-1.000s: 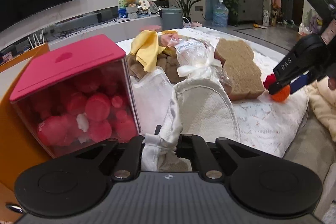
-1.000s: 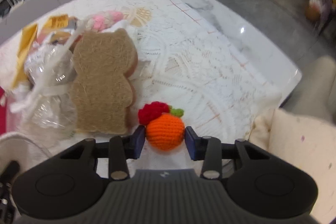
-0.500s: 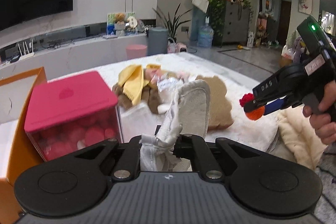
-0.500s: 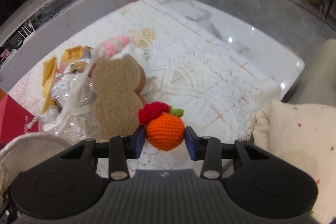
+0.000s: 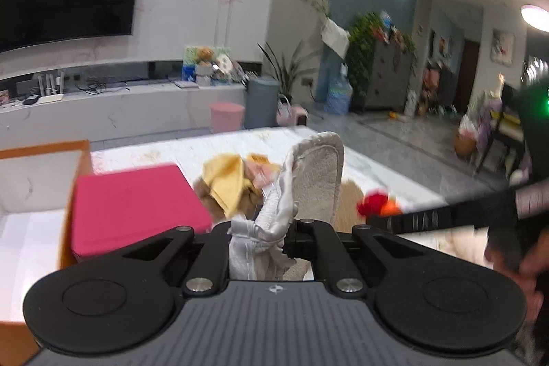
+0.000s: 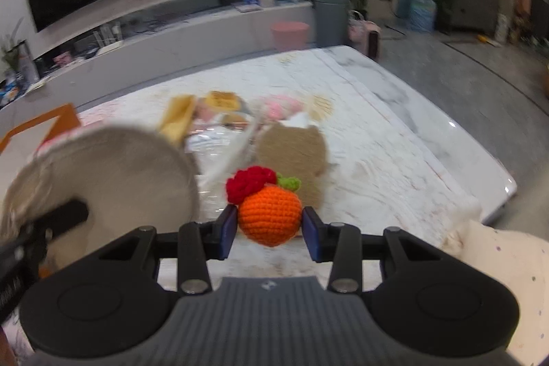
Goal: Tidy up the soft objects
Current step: 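Carry the pouch into the orange box and open the left tool while the right carries the fruit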
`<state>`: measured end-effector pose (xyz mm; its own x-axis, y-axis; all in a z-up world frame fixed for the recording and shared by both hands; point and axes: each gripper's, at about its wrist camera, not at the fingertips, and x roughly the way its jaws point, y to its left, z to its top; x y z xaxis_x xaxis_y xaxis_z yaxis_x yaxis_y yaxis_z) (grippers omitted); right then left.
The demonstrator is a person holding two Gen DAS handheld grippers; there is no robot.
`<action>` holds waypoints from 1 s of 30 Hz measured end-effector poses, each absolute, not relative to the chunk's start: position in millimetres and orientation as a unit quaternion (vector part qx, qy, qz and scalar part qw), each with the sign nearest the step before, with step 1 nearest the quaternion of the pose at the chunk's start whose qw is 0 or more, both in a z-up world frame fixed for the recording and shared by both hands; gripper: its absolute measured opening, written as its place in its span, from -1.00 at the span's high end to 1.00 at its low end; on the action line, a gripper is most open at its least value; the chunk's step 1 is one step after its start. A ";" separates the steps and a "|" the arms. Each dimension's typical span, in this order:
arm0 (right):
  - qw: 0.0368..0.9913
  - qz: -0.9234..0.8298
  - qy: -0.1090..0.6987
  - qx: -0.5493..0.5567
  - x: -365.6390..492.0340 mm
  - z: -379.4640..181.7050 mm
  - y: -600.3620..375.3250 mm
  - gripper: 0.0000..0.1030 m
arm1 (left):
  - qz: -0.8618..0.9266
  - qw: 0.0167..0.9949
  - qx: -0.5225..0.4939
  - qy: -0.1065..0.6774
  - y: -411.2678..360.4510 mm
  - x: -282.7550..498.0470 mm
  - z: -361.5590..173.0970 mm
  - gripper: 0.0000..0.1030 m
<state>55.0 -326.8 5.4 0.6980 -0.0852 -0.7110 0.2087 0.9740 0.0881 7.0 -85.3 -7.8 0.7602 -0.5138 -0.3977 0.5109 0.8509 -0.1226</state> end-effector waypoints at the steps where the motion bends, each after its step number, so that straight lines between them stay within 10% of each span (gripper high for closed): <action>1: 0.918 -0.074 0.381 0.078 54.8 6.4 -322.1 0.21 | -0.265 0.941 -0.007 0.210 -82.2 7.9 -3.2 0.86; 15: 0.937 0.010 0.338 0.087 61.8 42.4 -230.1 0.21 | -0.174 0.959 -0.091 0.206 23.9 23.7 59.0 0.86; 30: 0.949 0.114 0.273 0.104 125.2 53.0 -92.1 0.21 | -0.027 0.882 -0.237 0.405 142.7 119.1 -33.1 0.86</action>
